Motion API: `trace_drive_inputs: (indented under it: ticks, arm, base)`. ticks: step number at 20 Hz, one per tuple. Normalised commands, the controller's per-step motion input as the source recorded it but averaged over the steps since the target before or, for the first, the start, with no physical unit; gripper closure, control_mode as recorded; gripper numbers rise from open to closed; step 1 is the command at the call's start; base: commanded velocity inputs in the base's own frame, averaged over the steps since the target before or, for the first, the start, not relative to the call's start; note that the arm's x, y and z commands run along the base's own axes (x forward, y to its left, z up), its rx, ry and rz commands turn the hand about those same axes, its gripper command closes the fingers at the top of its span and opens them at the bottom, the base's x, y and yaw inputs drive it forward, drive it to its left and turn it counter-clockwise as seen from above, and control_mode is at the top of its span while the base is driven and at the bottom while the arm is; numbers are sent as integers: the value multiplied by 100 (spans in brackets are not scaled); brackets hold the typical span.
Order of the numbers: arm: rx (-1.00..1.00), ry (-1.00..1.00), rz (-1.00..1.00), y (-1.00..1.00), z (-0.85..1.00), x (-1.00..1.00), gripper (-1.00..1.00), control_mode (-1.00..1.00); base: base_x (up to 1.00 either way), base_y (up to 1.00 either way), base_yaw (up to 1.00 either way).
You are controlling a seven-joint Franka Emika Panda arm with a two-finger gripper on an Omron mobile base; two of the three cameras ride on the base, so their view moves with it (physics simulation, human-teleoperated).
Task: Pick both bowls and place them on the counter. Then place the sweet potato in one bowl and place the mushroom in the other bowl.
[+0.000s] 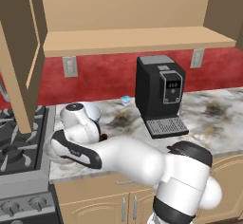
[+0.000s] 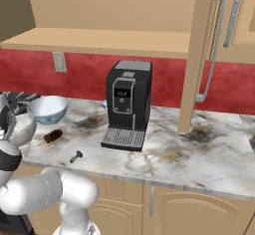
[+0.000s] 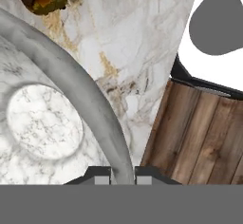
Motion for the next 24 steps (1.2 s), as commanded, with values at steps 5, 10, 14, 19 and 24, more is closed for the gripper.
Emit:
trace_drive_inputs:
  ticks: [5, 10, 14, 19, 24]
  arm:
    - [16, 2, -9, 0, -1, -33, 100, -100]
    - [15, 0, -6, -2, -1, -16, 100, -100]
    - [14, 0, -3, -11, -7, 1, 100, -100]
    - [12, 0, 0, -16, -4, 5, 100, -100]
    - [11, 0, 0, -13, -2, 5, 100, -100]
  base:
    - [0, 0, 0]
    - [0, 0, 0]
    - [0, 0, 0]
    - [0, 0, 0]
    - [0, 0, 0]
